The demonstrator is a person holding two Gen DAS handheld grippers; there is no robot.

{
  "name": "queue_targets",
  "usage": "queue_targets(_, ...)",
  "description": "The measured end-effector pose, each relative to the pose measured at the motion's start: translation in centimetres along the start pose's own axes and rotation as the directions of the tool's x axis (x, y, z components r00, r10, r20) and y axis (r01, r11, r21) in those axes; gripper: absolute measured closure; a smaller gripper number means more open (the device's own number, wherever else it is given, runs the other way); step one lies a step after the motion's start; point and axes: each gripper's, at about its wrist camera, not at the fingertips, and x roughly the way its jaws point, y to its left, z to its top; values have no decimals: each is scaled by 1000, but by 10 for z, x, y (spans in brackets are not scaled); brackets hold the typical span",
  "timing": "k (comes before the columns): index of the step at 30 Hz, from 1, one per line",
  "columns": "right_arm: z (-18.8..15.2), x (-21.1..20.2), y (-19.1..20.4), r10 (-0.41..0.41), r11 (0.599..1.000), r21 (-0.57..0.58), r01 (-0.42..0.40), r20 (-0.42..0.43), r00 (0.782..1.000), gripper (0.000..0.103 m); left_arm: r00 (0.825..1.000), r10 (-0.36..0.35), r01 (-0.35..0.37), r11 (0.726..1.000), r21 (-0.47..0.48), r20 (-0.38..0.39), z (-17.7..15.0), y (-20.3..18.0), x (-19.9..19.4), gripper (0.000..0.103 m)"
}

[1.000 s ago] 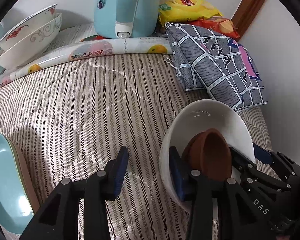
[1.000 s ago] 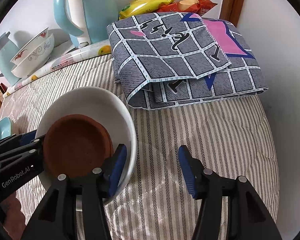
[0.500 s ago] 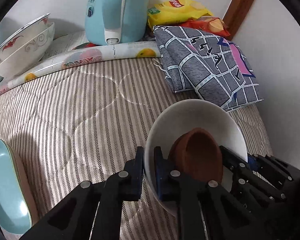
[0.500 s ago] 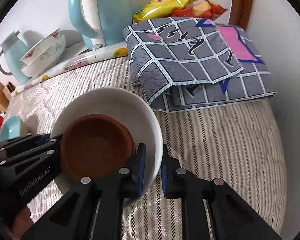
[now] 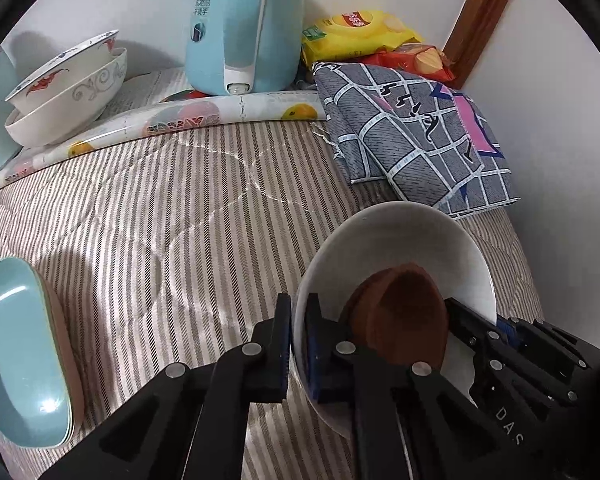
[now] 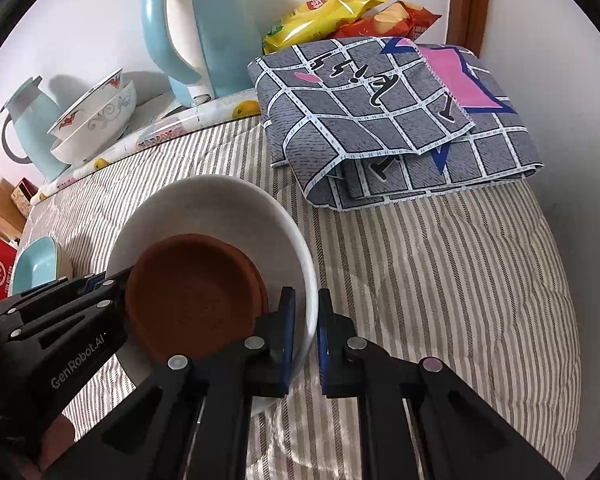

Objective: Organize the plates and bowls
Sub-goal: 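Lift the white bowl with both grippers and carry it over the light-blue plate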

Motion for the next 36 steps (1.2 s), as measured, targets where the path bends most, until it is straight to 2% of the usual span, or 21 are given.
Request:
queue_targets(16, -16, -46, 20, 8, 1000, 8, -9, 58, 998, 94, 998, 12, -11, 1000, -3, 54, -15, 9, -50, 96)
queue_targets(36, -33, -82, 66, 32, 999, -2, -32, 101, 994, 95, 993, 28, -26, 999, -19, 115, -36, 47, -102, 96)
